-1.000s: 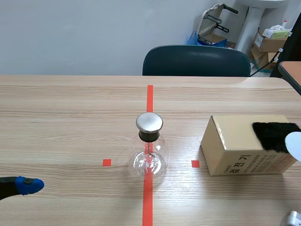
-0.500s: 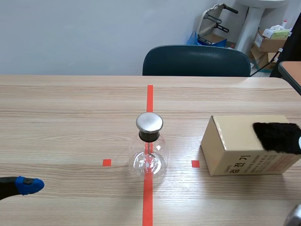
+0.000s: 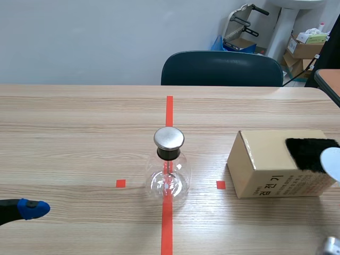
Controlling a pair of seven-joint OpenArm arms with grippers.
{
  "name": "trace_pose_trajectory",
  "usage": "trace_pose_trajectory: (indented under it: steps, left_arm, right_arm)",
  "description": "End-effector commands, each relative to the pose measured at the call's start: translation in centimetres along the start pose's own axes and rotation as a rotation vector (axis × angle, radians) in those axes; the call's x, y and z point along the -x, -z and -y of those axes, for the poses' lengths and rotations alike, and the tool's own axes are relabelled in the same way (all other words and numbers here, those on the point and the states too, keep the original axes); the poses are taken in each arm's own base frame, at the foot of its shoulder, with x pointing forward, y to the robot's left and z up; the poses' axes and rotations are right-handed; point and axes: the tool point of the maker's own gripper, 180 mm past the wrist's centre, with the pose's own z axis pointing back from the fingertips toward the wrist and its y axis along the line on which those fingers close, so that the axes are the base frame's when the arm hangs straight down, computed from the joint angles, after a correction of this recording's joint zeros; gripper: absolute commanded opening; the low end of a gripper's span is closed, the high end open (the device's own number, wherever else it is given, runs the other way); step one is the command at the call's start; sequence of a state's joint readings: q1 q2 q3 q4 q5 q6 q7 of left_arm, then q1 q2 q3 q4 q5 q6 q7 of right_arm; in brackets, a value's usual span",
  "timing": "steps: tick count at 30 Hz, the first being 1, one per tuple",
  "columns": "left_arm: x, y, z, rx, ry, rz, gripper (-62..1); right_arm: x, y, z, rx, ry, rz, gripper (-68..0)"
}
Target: Do the electroscope experiment
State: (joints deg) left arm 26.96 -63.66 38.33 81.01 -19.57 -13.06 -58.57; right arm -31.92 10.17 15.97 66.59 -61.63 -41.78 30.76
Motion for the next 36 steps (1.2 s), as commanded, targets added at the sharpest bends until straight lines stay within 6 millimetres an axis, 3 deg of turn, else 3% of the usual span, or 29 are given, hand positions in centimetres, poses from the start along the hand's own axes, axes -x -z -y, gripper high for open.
trace_pose_trajectory:
  steps: [1, 4, 9, 12, 21, 36]
  left_arm:
    - [-0.9, 0.5, 0.0, 0.001, 0.002, 0.039, -8.4]
    - [-0.9, 0.5, 0.0, 0.001, 0.002, 0.039, -8.4]
    - [-0.9, 0.5, 0.0, 0.001, 0.002, 0.039, -8.4]
    - [-0.9, 0.5, 0.0, 0.001, 0.002, 0.039, -8.4]
    - [-0.9, 0.5, 0.0, 0.001, 0.002, 0.039, -8.4]
    - [-0.9, 0.5, 0.0, 0.001, 0.002, 0.039, -8.4]
  right_arm:
    - [1.0, 0.4, 1.6, 0.067, -0.036, -0.032, -66.0]
    - [0.9, 0.4, 1.6, 0.067, -0.037, -0.030, -66.0]
    - [-2.8, 0.1, 1.4, 0.063, -0.044, 0.177, -66.0]
    - [-3.8, -0.1, 1.4, 0.062, -0.046, 0.236, -66.0]
    - [-2.4, 0.2, 1.5, 0.064, -0.043, 0.154, -66.0]
    - [-2.4, 0.2, 1.5, 0.064, -0.043, 0.153, -66.0]
